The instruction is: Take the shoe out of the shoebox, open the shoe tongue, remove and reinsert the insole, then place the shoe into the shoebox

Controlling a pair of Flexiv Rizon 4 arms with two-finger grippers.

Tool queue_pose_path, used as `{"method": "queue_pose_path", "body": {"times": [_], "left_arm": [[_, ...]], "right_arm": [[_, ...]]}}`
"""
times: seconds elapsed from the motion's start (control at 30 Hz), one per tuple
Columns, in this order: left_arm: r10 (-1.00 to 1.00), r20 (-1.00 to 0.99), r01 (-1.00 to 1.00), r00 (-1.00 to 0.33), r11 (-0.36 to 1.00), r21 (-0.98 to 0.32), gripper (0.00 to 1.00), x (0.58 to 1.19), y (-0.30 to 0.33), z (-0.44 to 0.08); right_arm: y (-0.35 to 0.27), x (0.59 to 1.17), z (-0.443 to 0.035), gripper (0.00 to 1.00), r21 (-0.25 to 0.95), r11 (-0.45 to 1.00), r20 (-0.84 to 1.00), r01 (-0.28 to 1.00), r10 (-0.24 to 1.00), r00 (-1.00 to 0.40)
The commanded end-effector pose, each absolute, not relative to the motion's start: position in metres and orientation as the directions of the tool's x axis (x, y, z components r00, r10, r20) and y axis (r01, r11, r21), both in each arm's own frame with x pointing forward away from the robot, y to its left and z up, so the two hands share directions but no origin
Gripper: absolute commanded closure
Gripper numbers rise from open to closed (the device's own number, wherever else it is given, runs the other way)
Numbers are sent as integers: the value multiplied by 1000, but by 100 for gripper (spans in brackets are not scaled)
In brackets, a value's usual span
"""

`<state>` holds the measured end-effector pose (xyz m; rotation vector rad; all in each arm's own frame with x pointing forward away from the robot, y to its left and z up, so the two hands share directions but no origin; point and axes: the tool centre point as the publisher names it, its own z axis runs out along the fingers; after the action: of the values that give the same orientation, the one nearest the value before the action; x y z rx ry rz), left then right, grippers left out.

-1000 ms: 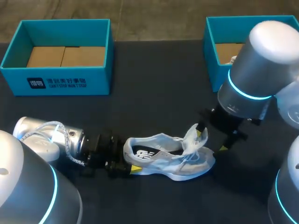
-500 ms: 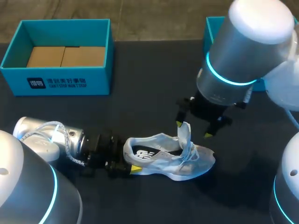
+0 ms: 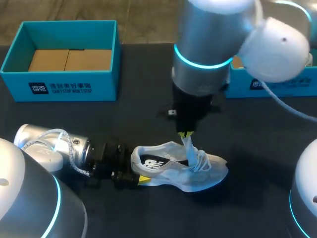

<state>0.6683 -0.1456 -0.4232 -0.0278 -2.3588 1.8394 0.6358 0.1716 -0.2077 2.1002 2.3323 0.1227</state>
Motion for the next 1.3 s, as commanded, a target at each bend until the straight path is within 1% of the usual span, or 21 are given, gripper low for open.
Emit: {"method": "queue_pose_path", "body": {"times": [0.03, 0.4, 0.47, 0.53, 0.63, 0.67, 0.73, 0.8, 0.83, 0.87, 0.9, 0.97, 1.07, 1.3], "left_arm": [[106, 107, -78, -989, 249, -965, 100, 667, -146, -427], [106, 107, -78, -989, 249, -965, 100, 667, -146, -427], [106, 107, -78, -989, 249, -965, 100, 667, -146, -427], [106, 107, -78, -989, 249, -965, 100, 667, -146, -427], [106, 107, -78, -989, 249, -965, 100, 667, -146, -427], [106, 107, -78, -989, 249, -965, 100, 667, -146, -427], [106, 107, -78, -989, 249, -965, 100, 667, -146, -427], [106, 107, -78, -989, 249, -965, 100, 667, -146, -427], [106, 107, -78, -989, 249, -965, 100, 667, -146, -427], [106, 107, -78, -989, 249, -965, 100, 667, -146, -427], [106, 107, -78, -989, 249, -965, 100, 667, -146, -427], [106, 107, -78, -989, 249, -965, 100, 667, -146, -427], [106, 107, -78, -989, 249, -965, 100, 667, -146, -427], [106, 107, -78, -989, 249, -965, 100, 667, -146, -427]], "right_arm": [[192, 640, -213, 100, -63, 521, -231, 851, 822, -521], [192, 640, -213, 100, -63, 521, -231, 851, 822, -521], [193, 640, -214, 100, -63, 532, -272, 844, 805, -527], [193, 640, -213, 100, -50, 585, -281, 809, 769, -574], [194, 640, -211, 100, -23, 700, -261, 714, 685, -680], [194, 641, -211, 100, -18, 707, -253, 707, 681, -687], [193, 643, -212, 100, -2, 772, -227, 635, 618, -752], [194, 645, -215, 100, -2, 796, -218, 605, 590, -777], [195, 646, -218, 100, 5, 834, -211, 552, 540, -815], [198, 647, -222, 100, -10, 831, -208, 556, 543, -814], [201, 648, -225, 100, -13, 858, -198, 514, 501, -842], [203, 651, -232, 100, -16, 866, -177, 500, 490, -853], [204, 655, -243, 100, -6, 903, -129, 429, 425, -896], [204, 655, -243, 100, -6, 903, -129, 429, 425, -896]]}}
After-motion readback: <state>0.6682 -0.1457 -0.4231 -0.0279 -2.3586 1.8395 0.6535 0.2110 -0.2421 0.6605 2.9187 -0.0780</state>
